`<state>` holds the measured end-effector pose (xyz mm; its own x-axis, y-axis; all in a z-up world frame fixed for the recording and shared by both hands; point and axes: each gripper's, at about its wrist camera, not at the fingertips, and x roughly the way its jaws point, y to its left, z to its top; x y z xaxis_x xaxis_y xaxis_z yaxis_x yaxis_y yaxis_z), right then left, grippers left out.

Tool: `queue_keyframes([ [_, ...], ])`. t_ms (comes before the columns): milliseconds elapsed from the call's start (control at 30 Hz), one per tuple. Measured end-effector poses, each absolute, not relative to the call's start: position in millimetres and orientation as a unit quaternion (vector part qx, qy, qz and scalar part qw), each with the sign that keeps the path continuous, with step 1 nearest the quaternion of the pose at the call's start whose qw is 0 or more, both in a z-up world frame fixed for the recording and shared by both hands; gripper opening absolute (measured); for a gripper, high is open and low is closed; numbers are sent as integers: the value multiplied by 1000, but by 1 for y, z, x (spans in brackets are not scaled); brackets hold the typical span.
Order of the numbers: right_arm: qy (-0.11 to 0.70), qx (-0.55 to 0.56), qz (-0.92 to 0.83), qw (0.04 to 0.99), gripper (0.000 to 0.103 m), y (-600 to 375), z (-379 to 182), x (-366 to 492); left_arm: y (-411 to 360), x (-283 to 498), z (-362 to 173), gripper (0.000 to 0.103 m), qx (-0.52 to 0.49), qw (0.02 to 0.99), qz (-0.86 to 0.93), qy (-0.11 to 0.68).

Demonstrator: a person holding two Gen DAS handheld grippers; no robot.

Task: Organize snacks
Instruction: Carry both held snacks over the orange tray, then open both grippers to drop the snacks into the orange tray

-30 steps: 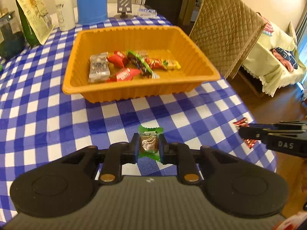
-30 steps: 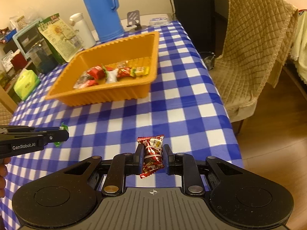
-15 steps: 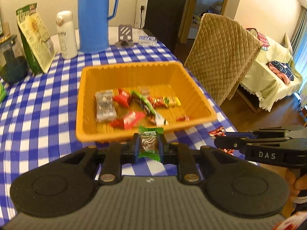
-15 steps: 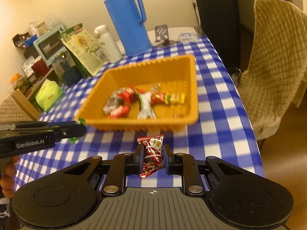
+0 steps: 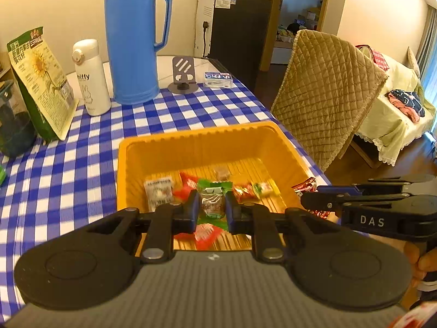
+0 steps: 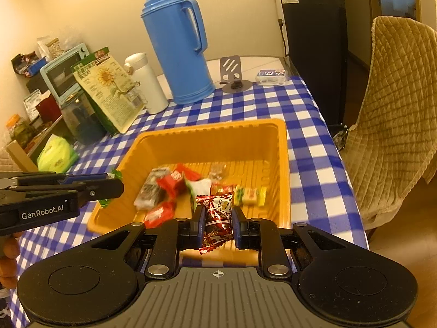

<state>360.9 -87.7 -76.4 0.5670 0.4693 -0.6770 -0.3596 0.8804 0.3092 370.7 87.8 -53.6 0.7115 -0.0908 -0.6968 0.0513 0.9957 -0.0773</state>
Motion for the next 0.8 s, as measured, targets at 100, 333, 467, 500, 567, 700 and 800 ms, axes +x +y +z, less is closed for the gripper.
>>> queue_keyframes([
  [100,399,64,231,885,21,-83,-77,376,93,383,-54,18,-27,925,-37,378],
  [333,405,61,222,885,21,-71,-85,410,104,410,-58,18,-17,924,-34,379],
  [467,413,58,214,884,21,-64,-93,427,110,421,-61,18,-15,923,-31,383],
  [500,414,58,211,883,21,-62,-95,431,112,423,-62,18,-14,923,-30,384],
  [567,419,58,205,883,21,-60,-100,437,114,426,-63,18,-14,922,-29,385],
  [700,425,53,196,882,21,-56,-107,447,119,430,-66,18,-14,921,-28,388],
  [800,425,49,194,883,21,-54,-110,452,120,431,-69,18,-14,920,-28,391],
])
